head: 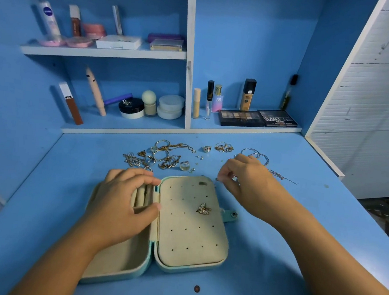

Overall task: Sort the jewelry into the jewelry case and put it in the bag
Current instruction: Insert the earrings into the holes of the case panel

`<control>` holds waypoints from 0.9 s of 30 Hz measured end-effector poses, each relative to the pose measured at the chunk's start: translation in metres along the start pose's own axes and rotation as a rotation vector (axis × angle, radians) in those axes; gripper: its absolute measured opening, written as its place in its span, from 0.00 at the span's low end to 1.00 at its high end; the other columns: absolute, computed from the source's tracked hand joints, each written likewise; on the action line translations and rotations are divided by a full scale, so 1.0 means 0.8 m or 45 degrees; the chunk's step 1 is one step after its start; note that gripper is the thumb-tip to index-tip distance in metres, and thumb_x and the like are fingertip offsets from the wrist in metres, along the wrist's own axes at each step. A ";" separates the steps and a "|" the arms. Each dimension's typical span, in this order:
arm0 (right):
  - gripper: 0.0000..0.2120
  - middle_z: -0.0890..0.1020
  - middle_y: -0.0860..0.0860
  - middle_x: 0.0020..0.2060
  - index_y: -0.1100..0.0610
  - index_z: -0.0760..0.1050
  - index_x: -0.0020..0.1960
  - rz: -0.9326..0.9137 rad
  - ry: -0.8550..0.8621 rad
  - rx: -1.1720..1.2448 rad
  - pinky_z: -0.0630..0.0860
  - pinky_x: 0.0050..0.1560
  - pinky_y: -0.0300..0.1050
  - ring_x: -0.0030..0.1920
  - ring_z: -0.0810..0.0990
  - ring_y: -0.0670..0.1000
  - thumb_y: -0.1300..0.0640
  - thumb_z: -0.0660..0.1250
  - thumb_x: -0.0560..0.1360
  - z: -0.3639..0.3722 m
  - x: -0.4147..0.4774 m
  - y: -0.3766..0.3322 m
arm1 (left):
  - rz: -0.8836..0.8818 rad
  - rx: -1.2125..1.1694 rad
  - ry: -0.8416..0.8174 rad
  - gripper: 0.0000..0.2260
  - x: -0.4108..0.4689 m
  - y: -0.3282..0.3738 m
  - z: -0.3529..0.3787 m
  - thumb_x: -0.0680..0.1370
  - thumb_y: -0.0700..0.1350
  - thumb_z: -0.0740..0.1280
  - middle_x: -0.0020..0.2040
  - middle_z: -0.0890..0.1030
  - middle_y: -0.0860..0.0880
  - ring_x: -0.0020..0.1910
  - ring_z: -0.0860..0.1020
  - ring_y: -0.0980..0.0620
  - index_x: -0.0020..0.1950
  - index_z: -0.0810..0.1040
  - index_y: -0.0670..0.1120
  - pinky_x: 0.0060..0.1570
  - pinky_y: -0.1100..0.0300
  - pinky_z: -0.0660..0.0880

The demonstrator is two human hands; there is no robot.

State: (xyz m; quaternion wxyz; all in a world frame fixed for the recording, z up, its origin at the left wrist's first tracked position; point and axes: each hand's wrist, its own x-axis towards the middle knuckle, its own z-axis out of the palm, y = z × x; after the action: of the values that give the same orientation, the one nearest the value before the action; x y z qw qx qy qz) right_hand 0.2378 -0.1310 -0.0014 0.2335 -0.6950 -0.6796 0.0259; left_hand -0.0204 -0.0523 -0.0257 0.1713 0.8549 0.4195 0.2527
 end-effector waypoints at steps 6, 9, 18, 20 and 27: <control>0.08 0.77 0.49 0.49 0.54 0.79 0.53 -0.116 -0.052 0.077 0.68 0.54 0.45 0.51 0.70 0.51 0.53 0.63 0.78 0.015 -0.002 -0.046 | -0.022 0.041 0.028 0.22 -0.001 0.001 0.002 0.63 0.65 0.61 0.57 0.74 0.69 0.60 0.67 0.59 0.54 0.78 0.63 0.61 0.52 0.70; 0.08 0.76 0.49 0.49 0.52 0.79 0.52 -0.147 -0.064 0.048 0.68 0.54 0.45 0.52 0.69 0.51 0.52 0.64 0.78 0.030 -0.001 -0.050 | -0.023 0.053 0.037 0.22 -0.001 0.002 0.002 0.63 0.66 0.60 0.56 0.73 0.69 0.60 0.67 0.60 0.54 0.78 0.63 0.62 0.52 0.70; 0.08 0.74 0.44 0.45 0.46 0.80 0.54 0.044 0.028 0.202 0.69 0.53 0.42 0.50 0.72 0.47 0.52 0.66 0.77 -0.006 0.009 -0.006 | -0.017 0.063 0.032 0.22 -0.005 0.005 0.000 0.65 0.66 0.60 0.58 0.73 0.68 0.60 0.67 0.59 0.55 0.77 0.64 0.62 0.50 0.70; 0.07 0.73 0.43 0.45 0.45 0.79 0.54 0.131 -0.022 0.154 0.68 0.50 0.41 0.49 0.72 0.47 0.52 0.66 0.77 -0.017 0.014 0.010 | -0.018 0.072 0.031 0.21 -0.005 0.006 0.001 0.65 0.66 0.60 0.57 0.74 0.68 0.59 0.66 0.60 0.55 0.78 0.63 0.61 0.52 0.70; 0.13 0.74 0.43 0.46 0.47 0.75 0.60 0.172 -0.269 0.167 0.71 0.46 0.39 0.44 0.75 0.44 0.46 0.64 0.77 0.004 0.007 0.003 | 0.192 0.147 0.010 0.17 0.006 0.034 0.001 0.72 0.63 0.61 0.51 0.76 0.65 0.53 0.69 0.59 0.56 0.80 0.60 0.49 0.60 0.67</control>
State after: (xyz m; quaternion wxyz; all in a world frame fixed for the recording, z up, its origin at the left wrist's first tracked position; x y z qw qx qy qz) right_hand 0.2395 -0.1244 -0.0036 0.2032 -0.7157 -0.6490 0.1591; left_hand -0.0003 -0.0647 -0.0113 0.1005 0.8916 0.3683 0.2435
